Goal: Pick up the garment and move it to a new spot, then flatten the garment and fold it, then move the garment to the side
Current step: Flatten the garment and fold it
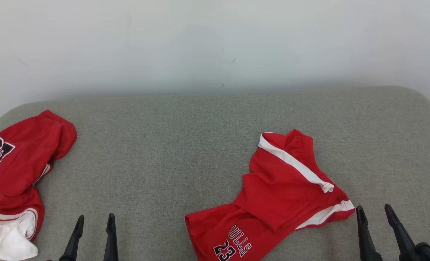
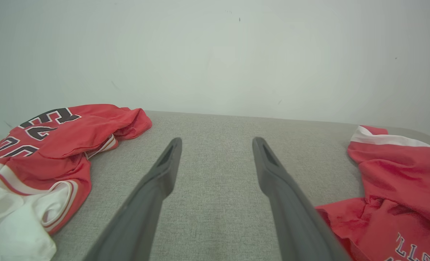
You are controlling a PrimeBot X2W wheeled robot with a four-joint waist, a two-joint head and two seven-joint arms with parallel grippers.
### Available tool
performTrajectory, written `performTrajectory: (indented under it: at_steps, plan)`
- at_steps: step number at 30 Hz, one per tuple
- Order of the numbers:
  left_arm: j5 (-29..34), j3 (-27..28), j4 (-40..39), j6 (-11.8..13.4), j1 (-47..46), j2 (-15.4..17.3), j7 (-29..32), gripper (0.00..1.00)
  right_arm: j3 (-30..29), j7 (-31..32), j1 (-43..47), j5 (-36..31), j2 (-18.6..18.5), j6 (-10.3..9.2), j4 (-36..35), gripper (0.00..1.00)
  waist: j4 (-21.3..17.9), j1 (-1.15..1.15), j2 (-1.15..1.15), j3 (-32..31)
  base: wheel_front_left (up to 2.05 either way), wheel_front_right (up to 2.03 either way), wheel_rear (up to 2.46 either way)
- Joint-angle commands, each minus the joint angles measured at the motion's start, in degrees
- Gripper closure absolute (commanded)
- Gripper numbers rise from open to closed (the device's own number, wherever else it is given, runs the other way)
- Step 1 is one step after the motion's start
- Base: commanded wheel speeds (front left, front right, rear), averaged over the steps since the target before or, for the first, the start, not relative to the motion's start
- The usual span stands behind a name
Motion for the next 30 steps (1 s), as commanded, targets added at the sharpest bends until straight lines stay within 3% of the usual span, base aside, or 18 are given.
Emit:
performTrajectory:
  at_steps: [1,16,30]
  plan:
    - [0.1,0.1,-0.3,-0.1,0.8,-0.1,-0.2,0.0,0.1,0.0,0.7,-0.4,-0.1,-0.13,-0.3,0.0,-0.1,0.01,0.0,-0.2,0.0,0.0,0.0]
    - [0.3,-0.8,-0.4,-0.5,2.4,-1.5,-0.2,0.0,0.3,-0.1,1.6,-0.5,0.4,-0.13,-0.2,0.0,0.0,0.01,0.0,-0.6,0.0,0.0,0.0]
    - [-4.9,-24.5,9.7,-0.9,-0.9,0.8,0.6,0.0,1.3,-0.1,-0.1,0.1,-0.1,-0.13,0.2,0.0,-0.8,0.01,0.0,0.9,0.0,0.0,0.0]
